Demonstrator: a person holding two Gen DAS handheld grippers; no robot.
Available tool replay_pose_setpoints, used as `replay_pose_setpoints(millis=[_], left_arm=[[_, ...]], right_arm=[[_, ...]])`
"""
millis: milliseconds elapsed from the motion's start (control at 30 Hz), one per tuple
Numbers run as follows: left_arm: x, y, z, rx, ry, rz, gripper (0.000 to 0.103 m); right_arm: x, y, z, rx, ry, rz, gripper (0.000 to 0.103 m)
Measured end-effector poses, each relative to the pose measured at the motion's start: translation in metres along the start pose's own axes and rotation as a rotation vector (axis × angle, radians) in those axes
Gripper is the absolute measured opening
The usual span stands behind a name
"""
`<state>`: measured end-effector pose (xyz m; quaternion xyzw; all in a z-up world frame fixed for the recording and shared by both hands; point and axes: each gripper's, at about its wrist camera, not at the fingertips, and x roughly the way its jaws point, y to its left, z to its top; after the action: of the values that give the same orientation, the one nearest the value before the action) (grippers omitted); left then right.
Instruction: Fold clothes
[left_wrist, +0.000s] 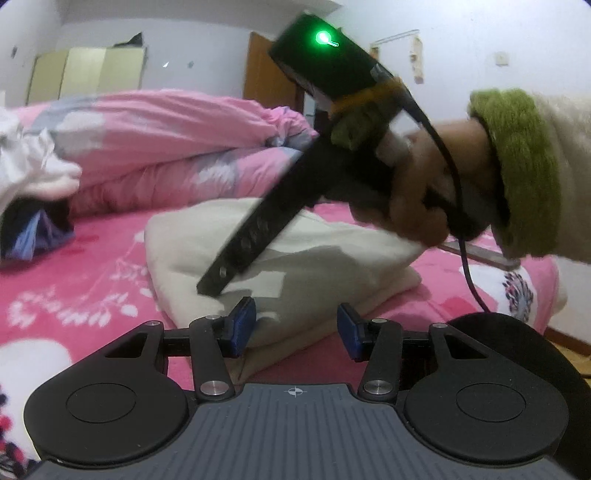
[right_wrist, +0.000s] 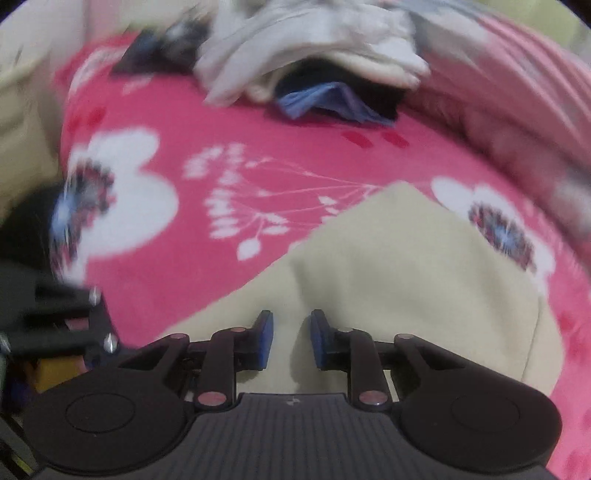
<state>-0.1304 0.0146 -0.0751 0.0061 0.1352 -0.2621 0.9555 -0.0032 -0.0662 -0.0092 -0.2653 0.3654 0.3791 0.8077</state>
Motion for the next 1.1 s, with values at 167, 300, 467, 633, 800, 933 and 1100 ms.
replay_pose_setpoints(millis=[167, 300, 467, 633, 800, 933, 1100], left_arm=[[-0.016, 0.001, -0.002, -0.032, 0.051, -0.030, 0.049], [-0.043, 0.008, 0.003, -0.067, 0.074, -0.024, 0.049], [-0.052, 0.017, 0.028, -0.090, 0.047, 0.004, 0.052], [-0.011, 0.017, 0.059, -0.022, 0.037, 0.049, 0.054], [0.039, 0.020, 0.088, -0.015, 0.105, 0.109, 0.054], [0.067, 0.017, 0.116, 0.046, 0.086, 0.134, 0.054], [0.135, 0.013, 0.127, 0.077, 0.231, 0.131, 0.054]], right_arm=[[-0.014, 0.015, -0.012, -0.020, -0.023, 0.007, 0.019], [-0.013, -0.006, -0.035, 0.151, -0.121, 0.068, 0.018], [-0.069, -0.004, -0.065, 0.208, -0.253, -0.090, 0.020], [-0.095, -0.023, -0.115, 0.377, -0.328, -0.266, 0.020], [-0.074, -0.029, -0.148, 0.440, -0.353, -0.349, 0.021], [-0.087, -0.020, -0.153, 0.445, -0.408, -0.426, 0.021], [-0.088, -0.017, -0.170, 0.491, -0.448, -0.458, 0.023]])
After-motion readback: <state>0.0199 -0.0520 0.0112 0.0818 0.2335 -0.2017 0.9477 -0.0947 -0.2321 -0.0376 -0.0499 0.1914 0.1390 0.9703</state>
